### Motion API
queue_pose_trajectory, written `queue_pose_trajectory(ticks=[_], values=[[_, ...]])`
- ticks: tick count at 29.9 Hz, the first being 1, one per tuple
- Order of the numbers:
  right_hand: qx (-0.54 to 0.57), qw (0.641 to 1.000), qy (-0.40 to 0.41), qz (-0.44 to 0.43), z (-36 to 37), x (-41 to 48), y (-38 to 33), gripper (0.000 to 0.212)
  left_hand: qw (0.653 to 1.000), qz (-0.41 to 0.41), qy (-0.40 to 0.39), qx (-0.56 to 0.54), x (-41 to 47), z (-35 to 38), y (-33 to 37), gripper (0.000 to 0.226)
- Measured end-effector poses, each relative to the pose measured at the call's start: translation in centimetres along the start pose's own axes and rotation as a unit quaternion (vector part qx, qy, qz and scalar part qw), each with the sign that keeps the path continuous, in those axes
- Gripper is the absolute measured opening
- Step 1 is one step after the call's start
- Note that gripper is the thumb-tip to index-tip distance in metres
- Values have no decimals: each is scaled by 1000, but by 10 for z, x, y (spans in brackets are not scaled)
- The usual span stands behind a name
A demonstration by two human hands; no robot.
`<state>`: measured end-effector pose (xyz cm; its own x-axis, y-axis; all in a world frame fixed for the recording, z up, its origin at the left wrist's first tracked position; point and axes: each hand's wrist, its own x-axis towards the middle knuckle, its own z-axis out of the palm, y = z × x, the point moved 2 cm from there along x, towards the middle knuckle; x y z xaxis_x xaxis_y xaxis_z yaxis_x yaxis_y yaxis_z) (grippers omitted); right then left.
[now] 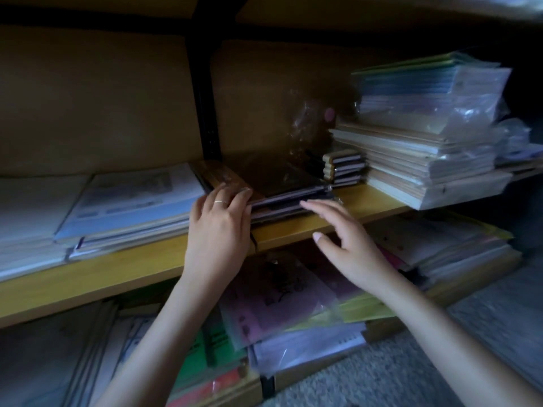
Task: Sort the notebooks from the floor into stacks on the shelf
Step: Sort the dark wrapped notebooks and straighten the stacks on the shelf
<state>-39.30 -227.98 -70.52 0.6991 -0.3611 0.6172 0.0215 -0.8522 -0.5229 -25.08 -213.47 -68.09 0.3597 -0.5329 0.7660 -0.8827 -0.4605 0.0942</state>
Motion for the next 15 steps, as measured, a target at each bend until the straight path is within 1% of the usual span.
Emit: queue_pose_trajectory(ticks=[1,3,4,5,6,8,10,12,14,15], values=[[37,998,43,-1,-4,-8,0,43,1000,4,17,-9,-6,-4,4,37],[61,991,121,6,-12,-30,2,30,996,42,62,-52,-25,-15,18,32],[65,988,136,15,-13,-45,5,27,991,80,72,-81,-39,-19,28,29],[65,989,132,30,-12,-61,11,27,985,123,64,-105,-54,-21,40,25],[65,990,112,48,-9,-77,16,27,978,165,39,-122,-70,-20,50,21],[74,991,50,104,-2,-115,33,28,962,228,-49,-142,-106,-7,67,16],[74,980,-15,182,6,-158,54,31,940,241,-175,-165,-145,12,78,16],[63,963,-70,251,15,-204,73,35,900,190,-335,-202,-187,30,84,21],[56,941,-121,313,22,-246,85,29,841,101,-473,-244,-230,47,87,27],[47,928,-148,338,25,-265,90,28,807,60,-528,-259,-251,53,88,29]])
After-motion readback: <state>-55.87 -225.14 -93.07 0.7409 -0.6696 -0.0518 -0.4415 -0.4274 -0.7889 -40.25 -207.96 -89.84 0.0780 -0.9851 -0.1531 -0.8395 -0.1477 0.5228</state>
